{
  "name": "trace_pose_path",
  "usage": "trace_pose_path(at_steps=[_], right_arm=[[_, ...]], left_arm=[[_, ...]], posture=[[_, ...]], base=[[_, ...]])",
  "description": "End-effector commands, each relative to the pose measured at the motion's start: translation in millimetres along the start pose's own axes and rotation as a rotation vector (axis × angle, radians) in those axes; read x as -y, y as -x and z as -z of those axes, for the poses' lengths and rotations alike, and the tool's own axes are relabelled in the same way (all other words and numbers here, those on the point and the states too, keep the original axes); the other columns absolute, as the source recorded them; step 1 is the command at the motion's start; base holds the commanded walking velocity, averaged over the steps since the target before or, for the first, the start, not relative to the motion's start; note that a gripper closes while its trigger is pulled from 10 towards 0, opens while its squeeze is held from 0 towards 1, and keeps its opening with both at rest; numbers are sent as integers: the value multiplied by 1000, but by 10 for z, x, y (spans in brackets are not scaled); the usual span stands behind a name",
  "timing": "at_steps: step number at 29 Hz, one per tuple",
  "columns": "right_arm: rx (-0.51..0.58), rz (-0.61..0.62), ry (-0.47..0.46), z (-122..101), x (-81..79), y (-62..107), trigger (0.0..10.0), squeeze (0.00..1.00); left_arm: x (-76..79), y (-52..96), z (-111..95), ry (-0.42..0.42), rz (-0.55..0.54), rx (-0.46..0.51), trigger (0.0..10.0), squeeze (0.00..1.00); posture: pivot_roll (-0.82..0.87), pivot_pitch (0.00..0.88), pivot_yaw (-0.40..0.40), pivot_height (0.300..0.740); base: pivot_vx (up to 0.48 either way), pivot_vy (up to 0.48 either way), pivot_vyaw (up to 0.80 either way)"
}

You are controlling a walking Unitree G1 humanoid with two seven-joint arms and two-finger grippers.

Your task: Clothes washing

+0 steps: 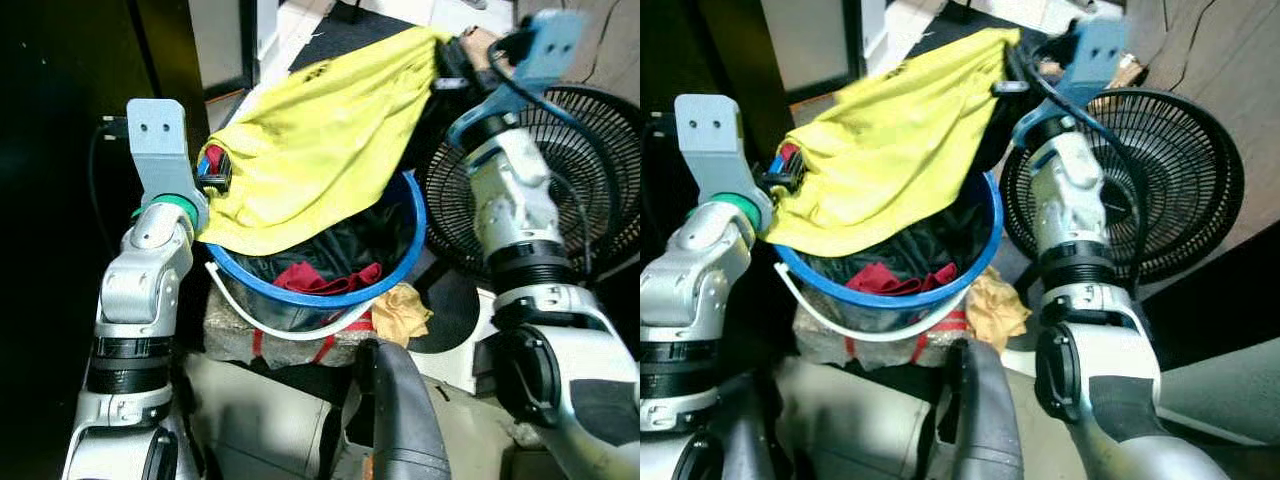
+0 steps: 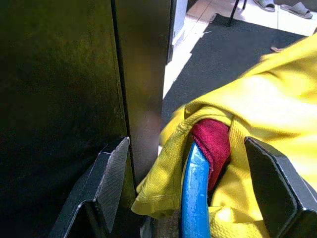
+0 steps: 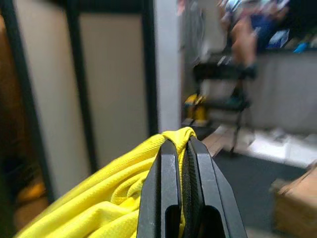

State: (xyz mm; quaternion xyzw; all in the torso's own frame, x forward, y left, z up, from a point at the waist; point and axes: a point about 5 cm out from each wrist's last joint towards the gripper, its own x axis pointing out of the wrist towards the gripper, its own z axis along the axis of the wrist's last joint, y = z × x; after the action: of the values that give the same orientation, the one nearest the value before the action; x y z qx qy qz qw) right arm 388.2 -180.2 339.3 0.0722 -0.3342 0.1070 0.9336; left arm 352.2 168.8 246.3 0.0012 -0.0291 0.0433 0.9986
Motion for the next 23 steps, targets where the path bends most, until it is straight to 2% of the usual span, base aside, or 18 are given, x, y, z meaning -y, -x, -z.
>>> trace_pose_path(at_steps=[1,4,7,9,10,11,12,13,15,16,17,18,19,21,23], right_arm=[[164,69,36,-350,160,-20,10000,0],[231,132,66,-547,262,-2,10000,0],[260,171,74,-643,325,17,10000,0],[119,204,150,-416,389,55,10000,0],[119,204,150,-416,389,55,10000,0],[4,232,178,-182,426,121,10000,0],[-50,248,177,-58,435,154,10000,0],[-50,248,177,-58,435,154,10000,0],[-152,241,172,185,394,205,10000,0],[-152,241,172,185,394,205,10000,0],[-207,223,177,308,342,227,10000,0],[-207,223,177,308,342,227,10000,0],[-264,172,151,464,172,204,10000,0],[-320,155,99,602,30,185,10000,0],[-334,160,91,630,5,181,10000,0]], left_arm=[[-155,-18,78,-5,-74,-32,10000,0],[-137,-43,69,-7,-61,-31,10000,0],[-120,-53,65,-9,-52,-31,10000,0],[-102,-63,69,-10,-44,-32,10000,0],[-102,-63,69,-10,-44,-32,10000,0],[-92,-71,72,-11,-39,-32,10000,0],[-89,-73,72,-12,-38,-33,10000,0],[-89,-73,72,-12,-38,-33,10000,0],[-89,-69,73,-12,-37,-33,10000,0],[-89,-69,73,-12,-37,-33,10000,0],[-92,-67,75,-13,-37,-34,10000,0],[-92,-67,75,-13,-37,-34,10000,0],[-99,-56,85,-15,-39,-38,10000,0],[-102,-44,102,-16,-43,-44,10000,0],[-102,-42,107,-16,-43,-45,10000,0]], posture=[[75,142,-55,385],[71,127,-42,385],[71,124,-38,385],[68,118,-32,385],[68,118,-32,385],[72,118,-32,385],[76,119,-32,385],[76,119,-32,385],[82,121,-33,385],[82,121,-33,385],[82,121,-33,385],[82,121,-33,385],[88,129,-36,385],[91,135,-39,385],[91,135,-39,385]], base=[[0,0,0],[0,0,0],[0,0,0],[0,0,0],[0,0,0],[0,0,0],[0,0,0],[0,0,0],[0,0,0],[0,0,0],[0,0,0],[0,0,0],[0,0,0],[0,0,0],[0,0,0]])
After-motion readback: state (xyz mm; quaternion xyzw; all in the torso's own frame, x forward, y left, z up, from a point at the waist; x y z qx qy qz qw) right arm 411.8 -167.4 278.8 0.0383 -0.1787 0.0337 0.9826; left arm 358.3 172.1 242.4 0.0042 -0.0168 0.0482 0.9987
